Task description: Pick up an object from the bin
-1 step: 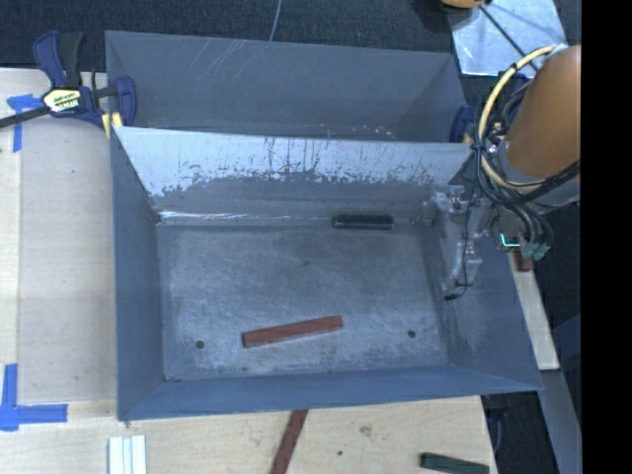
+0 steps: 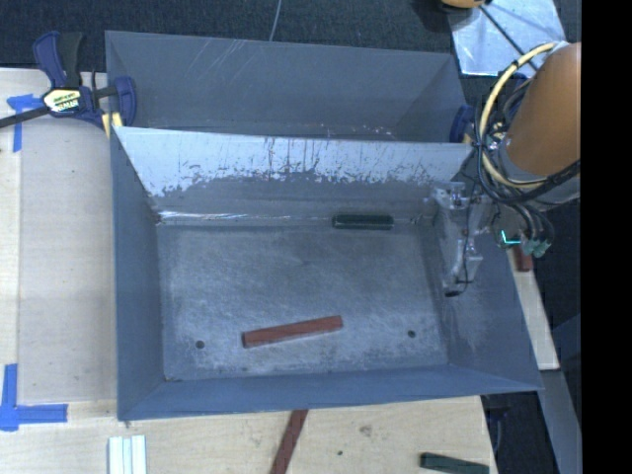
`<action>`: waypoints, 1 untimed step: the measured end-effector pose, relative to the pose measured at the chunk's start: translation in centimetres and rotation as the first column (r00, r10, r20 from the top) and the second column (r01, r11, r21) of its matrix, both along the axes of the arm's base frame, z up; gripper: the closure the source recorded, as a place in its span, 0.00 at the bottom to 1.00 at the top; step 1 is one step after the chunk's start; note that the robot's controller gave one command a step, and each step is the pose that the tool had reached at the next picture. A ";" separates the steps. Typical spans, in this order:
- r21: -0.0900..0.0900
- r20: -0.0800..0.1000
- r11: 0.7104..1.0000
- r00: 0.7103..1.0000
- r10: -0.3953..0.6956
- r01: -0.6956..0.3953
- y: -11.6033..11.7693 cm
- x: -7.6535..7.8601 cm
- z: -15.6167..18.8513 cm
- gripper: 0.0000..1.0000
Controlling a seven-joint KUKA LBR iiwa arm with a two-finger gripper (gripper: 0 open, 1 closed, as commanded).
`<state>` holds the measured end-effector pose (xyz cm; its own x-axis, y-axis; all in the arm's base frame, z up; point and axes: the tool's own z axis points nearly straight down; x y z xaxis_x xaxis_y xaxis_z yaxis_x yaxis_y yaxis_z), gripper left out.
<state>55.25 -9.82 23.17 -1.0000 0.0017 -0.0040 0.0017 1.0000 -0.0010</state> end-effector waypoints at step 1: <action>-0.002 0.008 1.000 1.000 0.026 -0.026 0.9 0.5 -4.2 0.00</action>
Offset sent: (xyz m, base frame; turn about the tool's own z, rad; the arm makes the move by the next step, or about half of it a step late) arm -0.0198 0.0562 -0.1453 -0.1039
